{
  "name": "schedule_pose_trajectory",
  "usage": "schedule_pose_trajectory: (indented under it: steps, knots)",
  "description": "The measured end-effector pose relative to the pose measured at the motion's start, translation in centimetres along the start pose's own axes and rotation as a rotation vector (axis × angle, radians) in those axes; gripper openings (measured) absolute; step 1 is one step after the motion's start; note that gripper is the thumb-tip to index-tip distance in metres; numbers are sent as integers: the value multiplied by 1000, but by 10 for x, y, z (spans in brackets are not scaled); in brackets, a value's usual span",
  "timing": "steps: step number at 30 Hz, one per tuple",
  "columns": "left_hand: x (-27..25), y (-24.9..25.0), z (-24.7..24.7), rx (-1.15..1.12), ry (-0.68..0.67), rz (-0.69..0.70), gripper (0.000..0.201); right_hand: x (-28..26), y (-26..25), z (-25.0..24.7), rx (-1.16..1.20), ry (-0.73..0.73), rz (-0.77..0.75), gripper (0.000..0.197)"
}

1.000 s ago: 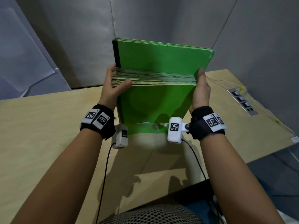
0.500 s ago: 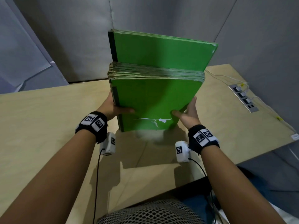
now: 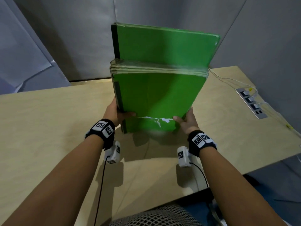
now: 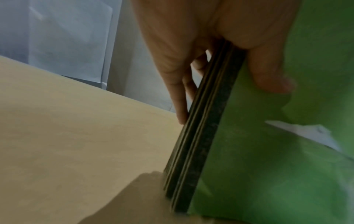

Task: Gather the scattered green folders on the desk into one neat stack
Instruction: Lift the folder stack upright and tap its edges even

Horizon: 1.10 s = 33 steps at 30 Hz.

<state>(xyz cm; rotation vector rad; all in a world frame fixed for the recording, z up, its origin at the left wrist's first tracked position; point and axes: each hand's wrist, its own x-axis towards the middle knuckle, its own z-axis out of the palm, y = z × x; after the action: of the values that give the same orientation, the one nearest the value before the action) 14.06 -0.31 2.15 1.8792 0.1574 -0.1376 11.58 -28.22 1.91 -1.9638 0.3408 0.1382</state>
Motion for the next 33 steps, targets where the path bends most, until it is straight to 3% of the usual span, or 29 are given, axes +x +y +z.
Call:
schedule_pose_trajectory:
  steps: [4, 7, 10, 13, 22, 26, 29, 33]
  knots:
    - [14, 22, 27, 2, -1, -91, 88, 30, -15, -34, -57, 9, 10, 52]
    - [29, 34, 60, 67, -82, -250, 75, 61, -18, -67, -82, -15, 137, 47]
    - [41, 42, 93, 113, -195, -439, 85, 90, 0, -90, -122, -47, 285, 33]
    - [56, 38, 126, 142, -266, -554, 71, 121, 31, -103, -185, -33, 406, 31]
    - [83, 32, 188, 297, -371, -544, 86, 178, 62, -127, -511, -5, 473, 37]
    - [92, 36, 199, 344, -360, -505, 83, 193, 65, -137, -489, 24, 473, 33]
    - [93, 34, 204, 389, -335, -497, 85, 193, 60, -135, -604, -9, 478, 35]
    - [89, 32, 206, 368, -289, -512, 119, 187, 52, -133, -780, -85, 465, 47]
